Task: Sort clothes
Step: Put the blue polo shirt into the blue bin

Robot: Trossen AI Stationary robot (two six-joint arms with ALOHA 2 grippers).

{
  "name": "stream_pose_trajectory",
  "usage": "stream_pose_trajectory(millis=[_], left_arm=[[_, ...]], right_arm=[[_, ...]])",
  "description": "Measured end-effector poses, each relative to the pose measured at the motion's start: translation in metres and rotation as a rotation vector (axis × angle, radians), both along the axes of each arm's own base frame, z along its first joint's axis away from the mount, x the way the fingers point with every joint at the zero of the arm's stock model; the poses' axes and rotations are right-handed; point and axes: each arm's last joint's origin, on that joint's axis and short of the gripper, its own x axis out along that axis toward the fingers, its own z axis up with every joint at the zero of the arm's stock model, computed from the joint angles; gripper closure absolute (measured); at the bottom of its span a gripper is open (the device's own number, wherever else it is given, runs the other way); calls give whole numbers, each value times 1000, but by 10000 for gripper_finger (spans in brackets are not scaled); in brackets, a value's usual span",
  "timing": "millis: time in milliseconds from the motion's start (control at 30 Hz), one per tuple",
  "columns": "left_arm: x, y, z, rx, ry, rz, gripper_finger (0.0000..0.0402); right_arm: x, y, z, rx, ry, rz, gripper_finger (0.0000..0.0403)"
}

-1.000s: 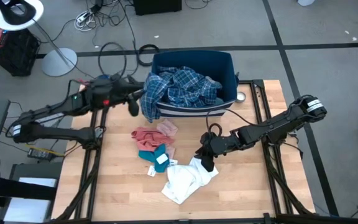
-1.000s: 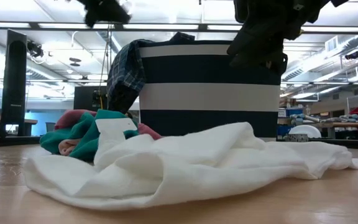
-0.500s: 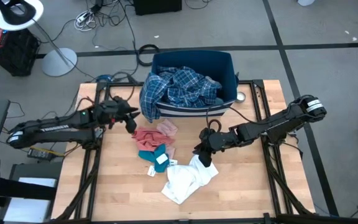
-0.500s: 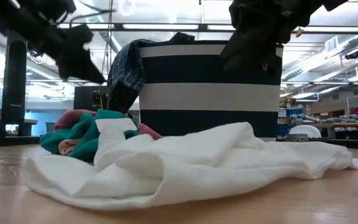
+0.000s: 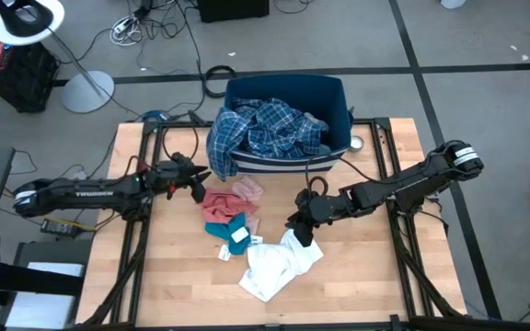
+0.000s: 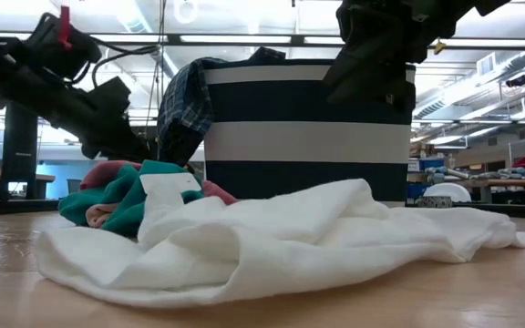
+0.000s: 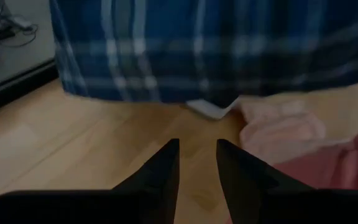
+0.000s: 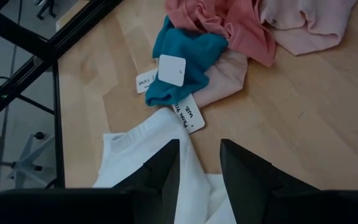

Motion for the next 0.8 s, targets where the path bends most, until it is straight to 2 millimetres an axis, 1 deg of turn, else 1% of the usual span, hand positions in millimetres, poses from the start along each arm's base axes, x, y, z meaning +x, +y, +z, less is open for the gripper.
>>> stream_pose_trajectory(millis=[100,200,300,433,567,667,733,800], left_arm=[[4,4,-7,-8,28,19,289],[11,10,-8,13,-5,30,289],[20,15,-6,57,-64,20,289],[34,21,0,89,-51,-5,289],[52,27,31,233,-111,-83,289],[61,32,58,314,-134,-46,289],[68,36,78,340,-105,-34,289],[75,39,100,357,-25,-44,289]], right_arm=[[0,0,0,0,0,0,286],[0,0,0,0,0,0,286],[0,0,0,0,0,0,286],[0,0,0,8,0,-6,286],[0,0,0,18,1,-14,286],[0,0,0,18,0,-14,286],[0,0,0,18,0,-14,286],[0,0,0,19,-2,-14,286]])
